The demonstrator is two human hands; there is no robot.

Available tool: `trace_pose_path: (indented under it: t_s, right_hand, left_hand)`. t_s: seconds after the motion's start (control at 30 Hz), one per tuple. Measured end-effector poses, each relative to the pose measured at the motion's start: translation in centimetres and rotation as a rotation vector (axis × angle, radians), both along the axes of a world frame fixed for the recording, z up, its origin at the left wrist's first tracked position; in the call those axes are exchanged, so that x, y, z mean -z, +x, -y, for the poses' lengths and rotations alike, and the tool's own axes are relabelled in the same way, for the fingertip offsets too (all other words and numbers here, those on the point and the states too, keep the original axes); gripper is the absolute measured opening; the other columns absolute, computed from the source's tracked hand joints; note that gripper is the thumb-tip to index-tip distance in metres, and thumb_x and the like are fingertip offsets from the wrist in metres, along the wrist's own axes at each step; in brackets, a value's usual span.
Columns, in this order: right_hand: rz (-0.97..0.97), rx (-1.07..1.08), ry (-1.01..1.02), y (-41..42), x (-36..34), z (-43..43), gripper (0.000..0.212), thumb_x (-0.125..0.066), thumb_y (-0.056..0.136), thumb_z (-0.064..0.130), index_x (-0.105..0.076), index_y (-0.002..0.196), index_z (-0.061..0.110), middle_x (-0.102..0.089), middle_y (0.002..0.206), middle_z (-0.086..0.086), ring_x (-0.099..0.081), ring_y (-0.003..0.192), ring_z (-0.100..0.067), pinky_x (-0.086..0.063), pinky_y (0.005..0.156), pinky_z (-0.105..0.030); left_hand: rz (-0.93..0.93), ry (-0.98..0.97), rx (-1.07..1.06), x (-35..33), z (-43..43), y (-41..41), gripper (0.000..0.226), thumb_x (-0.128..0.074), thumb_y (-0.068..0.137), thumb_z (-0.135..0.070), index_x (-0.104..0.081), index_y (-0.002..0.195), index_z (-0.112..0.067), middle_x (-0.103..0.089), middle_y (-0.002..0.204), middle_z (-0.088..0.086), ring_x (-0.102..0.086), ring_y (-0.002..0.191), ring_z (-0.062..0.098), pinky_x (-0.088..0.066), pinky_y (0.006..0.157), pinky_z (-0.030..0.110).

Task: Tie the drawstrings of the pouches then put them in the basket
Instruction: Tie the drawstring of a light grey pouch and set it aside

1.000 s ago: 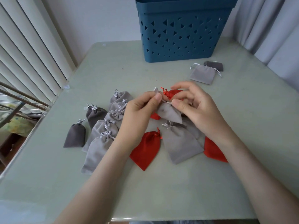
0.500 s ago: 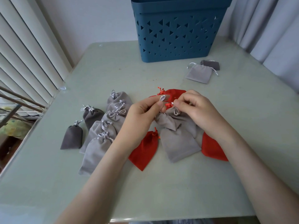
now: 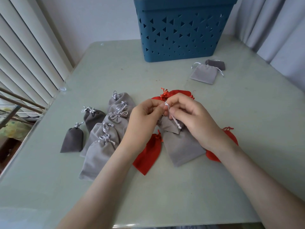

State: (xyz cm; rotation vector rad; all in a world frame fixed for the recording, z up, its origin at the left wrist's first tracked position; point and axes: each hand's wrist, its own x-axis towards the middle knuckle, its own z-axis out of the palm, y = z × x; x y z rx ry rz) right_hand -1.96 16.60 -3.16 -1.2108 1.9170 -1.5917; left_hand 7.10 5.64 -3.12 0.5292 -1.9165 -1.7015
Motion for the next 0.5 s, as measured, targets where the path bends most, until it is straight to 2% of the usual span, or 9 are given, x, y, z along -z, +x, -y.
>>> trace_pose_path:
  t_s: [0.07, 0.1, 0.2, 0.3, 0.37, 0.5]
  right_hand:
    - [-0.202, 0.086, 0.018, 0.11, 0.31, 0.26, 0.014, -0.052, 0.084, 0.022, -0.053, 0.090, 0.035, -0.062, 0.070, 0.014, -0.057, 0.080, -0.014, -0.044, 0.086, -0.046]
    - [-0.269, 0.121, 0.013, 0.23, 0.39, 0.39, 0.019, -0.053, 0.084, 0.022, -0.048, 0.092, 0.038, -0.061, 0.067, 0.019, -0.056, 0.077, -0.009, -0.043, 0.087, -0.051]
    - [-0.288, 0.173, -0.007, 0.35, 0.56, 0.67, 0.026, -0.055, 0.080, 0.022, -0.040, 0.099, 0.031, -0.059, 0.065, 0.029, -0.053, 0.072, 0.004, -0.041, 0.087, -0.052]
    - [-0.281, 0.194, 0.000, 0.21, 0.72, 0.73, 0.024, -0.055, 0.079, 0.024, -0.042, 0.095, 0.035, -0.059, 0.066, 0.026, -0.054, 0.075, 0.002, -0.042, 0.088, -0.054]
    - [-0.297, 0.204, -0.010, 0.25, 0.64, 0.76, 0.021, -0.054, 0.080, 0.024, -0.044, 0.087, 0.041, -0.061, 0.067, 0.025, -0.058, 0.078, -0.006, -0.042, 0.087, -0.056]
    - [-0.308, 0.221, -0.056, 0.32, 0.70, 0.80, 0.012, -0.054, 0.081, 0.021, -0.048, 0.083, 0.030, -0.062, 0.068, 0.030, -0.064, 0.079, -0.007, -0.044, 0.085, -0.056]
  left_hand:
    - [0.012, -0.046, 0.011, -0.10, -0.17, 0.14, 0.014, -0.056, 0.093, -0.008, -0.068, 0.088, -0.005, -0.058, 0.054, -0.014, -0.045, 0.049, -0.004, -0.035, 0.051, 0.010]
    - [0.023, -0.083, 0.020, -0.09, -0.24, 0.22, 0.015, -0.055, 0.093, -0.007, -0.069, 0.087, -0.010, -0.058, 0.054, -0.015, -0.046, 0.050, -0.004, -0.036, 0.052, 0.011]
    - [0.054, -0.175, 0.038, 0.13, -0.19, 0.40, 0.024, -0.053, 0.093, -0.008, -0.068, 0.084, -0.024, -0.059, 0.058, -0.014, -0.045, 0.052, -0.001, -0.038, 0.055, 0.019]
    - [0.061, -0.221, 0.051, 0.23, -0.15, 0.44, 0.021, -0.052, 0.091, -0.016, -0.068, 0.086, -0.029, -0.060, 0.060, -0.016, -0.046, 0.054, 0.000, -0.038, 0.058, 0.022]
    - [0.066, -0.237, 0.065, 0.23, -0.18, 0.52, 0.020, -0.048, 0.086, -0.022, -0.067, 0.087, -0.030, -0.061, 0.062, -0.016, -0.047, 0.055, 0.002, -0.038, 0.059, 0.023]
    - [0.044, -0.263, 0.100, 0.11, -0.42, 0.82, 0.011, -0.056, 0.085, -0.029, -0.065, 0.090, -0.024, -0.068, 0.075, -0.001, -0.058, 0.068, 0.027, -0.045, 0.063, 0.036]
